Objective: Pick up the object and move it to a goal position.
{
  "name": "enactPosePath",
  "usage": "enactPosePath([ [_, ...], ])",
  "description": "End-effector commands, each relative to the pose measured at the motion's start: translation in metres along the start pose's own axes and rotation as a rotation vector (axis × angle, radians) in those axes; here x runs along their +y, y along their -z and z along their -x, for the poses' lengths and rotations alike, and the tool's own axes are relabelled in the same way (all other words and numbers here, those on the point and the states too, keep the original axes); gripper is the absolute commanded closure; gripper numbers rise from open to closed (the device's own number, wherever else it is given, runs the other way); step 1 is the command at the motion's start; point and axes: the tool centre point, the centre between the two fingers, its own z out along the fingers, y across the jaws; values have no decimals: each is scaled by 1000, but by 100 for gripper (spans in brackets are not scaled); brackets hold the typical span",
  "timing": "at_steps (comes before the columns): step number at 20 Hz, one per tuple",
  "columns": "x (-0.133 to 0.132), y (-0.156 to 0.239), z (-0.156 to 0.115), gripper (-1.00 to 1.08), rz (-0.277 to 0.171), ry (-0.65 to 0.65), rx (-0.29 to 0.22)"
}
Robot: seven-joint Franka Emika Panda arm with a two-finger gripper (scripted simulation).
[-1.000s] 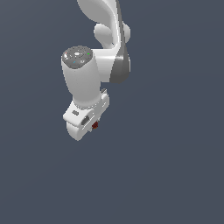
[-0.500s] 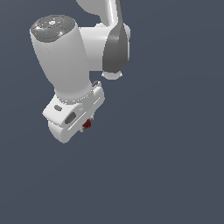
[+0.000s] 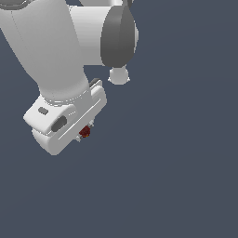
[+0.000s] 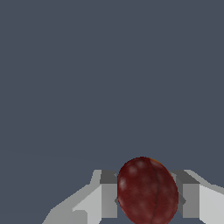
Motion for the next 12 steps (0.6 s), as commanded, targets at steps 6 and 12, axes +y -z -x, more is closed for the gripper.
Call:
enactPosePath([
  [6,9,13,-2,108,0,0,0],
  [12,11,15,-2,108,0,0,0],
])
